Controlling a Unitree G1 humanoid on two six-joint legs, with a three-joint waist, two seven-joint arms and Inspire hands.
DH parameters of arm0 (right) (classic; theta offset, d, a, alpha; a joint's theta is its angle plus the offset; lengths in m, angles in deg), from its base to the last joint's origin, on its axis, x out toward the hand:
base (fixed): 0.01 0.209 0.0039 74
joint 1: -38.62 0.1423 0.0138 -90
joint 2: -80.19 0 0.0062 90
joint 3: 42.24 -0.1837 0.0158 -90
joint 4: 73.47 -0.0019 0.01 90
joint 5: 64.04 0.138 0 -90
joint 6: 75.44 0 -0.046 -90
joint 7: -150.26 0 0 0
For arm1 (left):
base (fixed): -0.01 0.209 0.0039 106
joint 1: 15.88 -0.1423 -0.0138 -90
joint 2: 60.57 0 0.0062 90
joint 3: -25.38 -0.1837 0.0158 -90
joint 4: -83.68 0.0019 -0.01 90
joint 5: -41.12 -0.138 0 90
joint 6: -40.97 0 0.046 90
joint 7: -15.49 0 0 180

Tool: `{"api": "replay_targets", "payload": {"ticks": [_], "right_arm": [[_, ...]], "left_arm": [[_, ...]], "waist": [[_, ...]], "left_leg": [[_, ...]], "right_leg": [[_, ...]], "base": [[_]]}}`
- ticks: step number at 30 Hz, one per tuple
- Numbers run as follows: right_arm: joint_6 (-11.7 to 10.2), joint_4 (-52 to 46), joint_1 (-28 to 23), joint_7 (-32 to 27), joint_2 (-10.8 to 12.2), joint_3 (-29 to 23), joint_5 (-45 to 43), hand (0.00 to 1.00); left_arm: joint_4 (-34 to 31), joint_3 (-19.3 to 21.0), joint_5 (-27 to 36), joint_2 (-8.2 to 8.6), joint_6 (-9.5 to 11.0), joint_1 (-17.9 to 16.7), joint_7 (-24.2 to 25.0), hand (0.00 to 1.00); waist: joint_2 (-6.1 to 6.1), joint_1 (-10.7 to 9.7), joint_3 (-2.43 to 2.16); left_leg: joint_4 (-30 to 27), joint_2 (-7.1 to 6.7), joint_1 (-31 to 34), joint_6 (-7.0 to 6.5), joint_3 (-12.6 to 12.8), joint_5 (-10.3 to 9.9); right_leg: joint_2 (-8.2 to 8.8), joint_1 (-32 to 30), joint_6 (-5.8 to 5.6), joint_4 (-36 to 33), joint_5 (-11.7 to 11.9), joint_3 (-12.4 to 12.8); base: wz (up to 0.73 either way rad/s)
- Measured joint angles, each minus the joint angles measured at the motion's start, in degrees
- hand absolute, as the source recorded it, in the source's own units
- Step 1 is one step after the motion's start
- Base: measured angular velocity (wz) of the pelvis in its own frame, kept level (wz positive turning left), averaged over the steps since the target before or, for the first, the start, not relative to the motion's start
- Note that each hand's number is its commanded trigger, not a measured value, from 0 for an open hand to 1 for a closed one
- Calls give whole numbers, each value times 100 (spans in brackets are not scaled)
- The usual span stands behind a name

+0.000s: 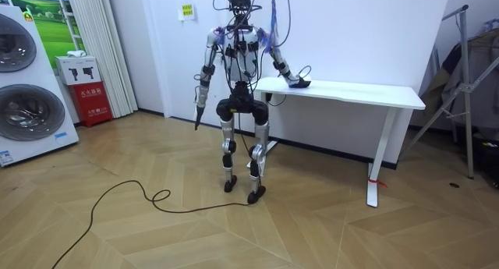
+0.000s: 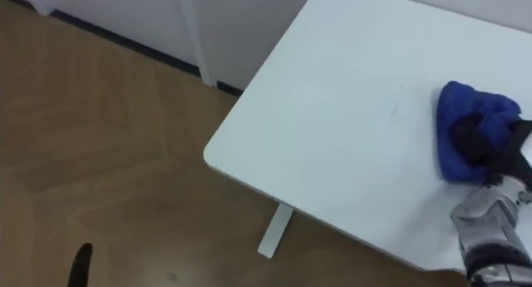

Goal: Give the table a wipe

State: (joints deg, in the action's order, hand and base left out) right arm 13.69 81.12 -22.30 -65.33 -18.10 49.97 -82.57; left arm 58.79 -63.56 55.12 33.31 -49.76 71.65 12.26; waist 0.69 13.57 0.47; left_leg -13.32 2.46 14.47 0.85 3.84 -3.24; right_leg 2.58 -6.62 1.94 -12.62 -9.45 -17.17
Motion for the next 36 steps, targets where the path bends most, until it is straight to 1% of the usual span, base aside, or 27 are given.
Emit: {"api": "replay_targets", "payload": {"ticks": [2, 3, 4, 5, 6, 9, 10, 12, 14, 15, 16, 17, 18, 20, 22, 23, 25, 27, 28, 29, 30, 31, 32, 33, 34, 35, 36], "right_arm": [[141, -229, 535, 269, 403, 605, -191, 100], [136, -237, 822, 428, 585, 892, -320, 100], [119, -237, 942, 514, 639, 1001, -392, 100], [45, -238, 1065, 666, 690, 1039, -516, 100], [-35, -251, 1093, 733, 691, 1049, -637, 100], [-178, -249, 975, 684, 654, 1052, -605, 100], [-280, -261, 875, 624, 637, 1053, -580, 100], [-652, -290, 415, 375, 553, 933, -591, 100], [-843, -287, 91, 223, 543, 642, -654, 100], [-895, -287, -23, 178, 539, 524, -662, 100], [-977, -286, -275, 107, 515, 249, -694, 100], [-1033, -286, -567, 55, 497, -54, -710, 100], [-1070, -284, -875, 35, 430, -248, -655, 100], [-1085, -278, -1281, 30, 263, -525, -564, 100], [-1083, -201, -1529, 25, 101, -739, -524, 100], [-1059, -171, -1592, 21, 57, -890, -522, 100], [-955, -181, -1550, 18, 57, -947, -459, 100], [-772, -210, -1358, 4, 84, -934, -420, 100], [-556, -222, -1129, -9, 130, -861, -408, 100], [-314, -240, -881, -3, 212, -787, -441, 100], [-204, -257, -760, -3, 250, -715, -462, 100], [-37, -260, -515, 1, 327, -521, -470, 100], [153, -290, -307, 5, 447, -340, -492, 100], [318, -281, -80, 9, 599, -158, -617, 100], [354, -258, 39, 17, 680, -45, -653, 100], [346, -213, 304, 82, 808, 118, -737, 100], [333, -198, 413, 126, 876, 155, -892, 100]], "left_arm": [[119, -47, -3, 42, -14, 82, 64, 0], [147, -134, -1, 41, -15, 144, 112, 0], [156, -200, -2, 45, -14, 170, 147, 0], [159, -258, -7, 62, -14, 226, 215, 0], [139, -257, -2, 66, -6, 230, 249, 0], [76, -242, 23, 42, -17, 55, 234, 0], [79, -242, 57, 30, -19, 9, 231, 0], [94, -193, 212, -14, -19, -149, 211, 0], [76, -93, 209, -19, -12, -199, 126, 0], [74, -47, 204, -20, -12, -212, 108, 0], [78, 89, 179, -17, -12, -286, 103, 0], [69, 217, 153, -46, -12, -326, 100, 0], [6, 347, 135, -79, -12, -360, 85, 0], [-42, 394, 96, -113, -9, -417, 55, 0], [-106, 440, 32, -113, -4, -391, 34, 0], [-100, 450, -48, -115, -4, -325, 16, 0], [-100, 434, -72, -111, -4, -226, 3, 0], [-90, 335, -66, -56, 0, -105, -20, 0], [-58, 156, -15, -36, 5, 4, -27, 0], [63, 19, -9, -12, 46, 53, -32, 0], [108, -50, -7, -4, 63, 137, -33, 0], [213, -145, 2, -10, 90, 228, -39, 0], [302, -201, 0, -24, 126, 365, -67, 0], [384, -239, 1, -28, 175, 486, -118, 0], [392, -241, 4, -26, 198, 526, -139, 0], [401, -240, -6, -43, 283, 551, -153, 0], [391, -239, -4, -71, 312, 611, -152, 0]], "waist": [[34, 158, 30], [51, 212, 79], [56, 236, 114], [74, 354, 137], [87, 437, 139], [104, 388, 134], [118, 363, 129], [176, 111, 111], [237, -86, 97], [270, -132, 91], [293, -256, 73], [310, -378, 37], [344, -467, -35], [332, -554, -76], [286, -581, -95], [248, -593, -95], [183, -591, -57], [70, -555, 1], [-1, -459, 48], [-22, -329, 63], [-48, -273, 64], [-118, -143, 113], [-116, 17, 111], [-120, 236, 128], [-118, 364, 134], [-139, 582, 177], [-128, 639, 178]], "left_leg": [[37, 96, 8, 43, 172, 29], [71, 119, 2, 67, 200, 45], [83, 124, 4, 76, 200, 51], [134, 113, 16, 93, 166, 66], [168, 77, 29, 93, 81, 69], [202, -23, 37, 54, -7, 52], [194, -40, 25, 37, -8, 39], [153, -133, -26, 3, -76, 17], [154, -190, -98, -64, -79, -31], [154, -217, -124, -78, -86, -42], [155, -237, -179, -105, -81, -100], [153, -258, -217, -130, -80, -143], [122, -271, -244, -153, -70, -192], [44, -285, -301, -199, -52, -258], [-38, -303, -345, -242, -7, -324], [-74, -311, -372, -268, 24, -344], [-173, -281, -379, -295, 111, -396], [-426, -209, -290, -329, 223, -540], [-572, -110, -271, -353, 371, -631], [-702, -50, -254, -420, 560, -715], [-800, 6, -205, -435, 626, -762], [-1048, 149, -98, -418, 752, -844], [-1293, 277, 38, -399, 872, -945], [-1457, 406, 141, -397, 991, -1032], [-1509, 483, 169, -332, 1045, -1063], [-1639, 660, 257, -212, 1019, -1087], [-1680, 764, 337, -158, 997, -1081]], "right_leg": [[-70, -146, 64, -30, 43, 199], [-72, -203, 78, -35, 43, 267], [-79, -215, 84, -37, 39, 278], [-80, -230, 89, -16, 33, 281], [-72, -216, 74, 14, 17, 239], [-10, -103, 18, 109, -17, 83], [0, -76, 0, 112, -27, 54], [69, 77, -71, 110, -69, -47], [108, 211, -121, 178, -99, -57], [124, 257, -137, 210, -108, -67], [141, 338, -172, 238, -109, -128], [153, 415, -197, 285, -98, -185], [161, 458, -226, 294, -84, -194], [186, 537, -255, 267, -67, -181], [219, 597, -293, 273, -44, -184], [244, 621, -310, 258, -34, -174], [275, 555, -336, 106, -43, -164], [347, 427, -391, -279, -121, -281], [435, 228, -385, -685, -204, -336], [588, -55, -405, -1199, -248, -331], [644, -232, -420, -1520, -249, -331], [768, -647, -491, -2211, -231, -304], [989, -975, -498, -2823, -329, -251], [1314, -1227, -496, -3225, -466, -178], [1455, -1317, -494, -3272, -478, -121], [1602, -1409, -510, -3088, -465, 51], [1655, -1406, -533, -2889, -440, 121]], "base": [[-41], [-24], [0], [18], [28], [30], [30], [42], [28], [16], [12], [7], [6], [-7], [-20], [-31], [-32], [-37], [-71], [-78], [-81], [-69], [-73], [-58], [-58], [-42], [-27]]}}
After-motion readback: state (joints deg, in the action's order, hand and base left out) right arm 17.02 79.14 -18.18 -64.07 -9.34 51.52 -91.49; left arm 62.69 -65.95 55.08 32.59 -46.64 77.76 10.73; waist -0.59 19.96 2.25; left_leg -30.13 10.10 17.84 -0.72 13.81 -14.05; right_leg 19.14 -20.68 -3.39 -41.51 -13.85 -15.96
